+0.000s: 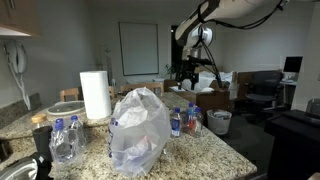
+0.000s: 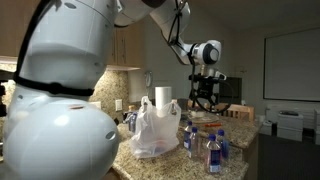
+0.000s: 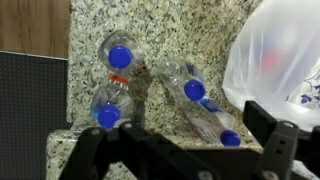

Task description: Put the water bottles into the plastic bag.

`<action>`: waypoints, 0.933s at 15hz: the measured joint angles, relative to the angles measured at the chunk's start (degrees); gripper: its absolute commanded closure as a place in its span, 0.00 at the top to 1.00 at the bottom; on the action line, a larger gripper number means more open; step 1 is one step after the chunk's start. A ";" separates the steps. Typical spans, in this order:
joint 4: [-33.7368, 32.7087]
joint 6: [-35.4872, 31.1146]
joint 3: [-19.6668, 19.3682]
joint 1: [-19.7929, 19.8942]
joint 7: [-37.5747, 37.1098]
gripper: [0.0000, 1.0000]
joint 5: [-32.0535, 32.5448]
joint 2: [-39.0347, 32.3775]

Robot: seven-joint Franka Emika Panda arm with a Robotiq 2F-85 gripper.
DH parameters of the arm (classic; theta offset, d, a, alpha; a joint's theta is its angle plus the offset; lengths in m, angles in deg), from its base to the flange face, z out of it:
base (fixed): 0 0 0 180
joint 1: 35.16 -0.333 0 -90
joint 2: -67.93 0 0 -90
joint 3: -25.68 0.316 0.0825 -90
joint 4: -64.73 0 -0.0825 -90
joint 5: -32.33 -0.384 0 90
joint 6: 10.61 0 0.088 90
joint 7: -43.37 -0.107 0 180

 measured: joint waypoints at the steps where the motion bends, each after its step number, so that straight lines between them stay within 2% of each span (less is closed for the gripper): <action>1: -0.08 -1.03 0.31 -0.10 0.00 1.00 0.00 -1.70; 4: -0.98 -3.42 1.65 -0.47 -0.06 1.00 0.00 -6.68; 5: -1.46 -3.88 2.02 -0.69 -0.09 0.75 0.24 -8.17; 7: -2.44 -5.10 2.57 -1.33 -0.53 0.68 0.95 -10.65; 10: -3.02 -7.67 2.97 -2.94 -1.62 0.47 2.71 -12.54; 14: -3.22 -7.89 3.41 -4.04 -2.43 0.20 4.28 -12.98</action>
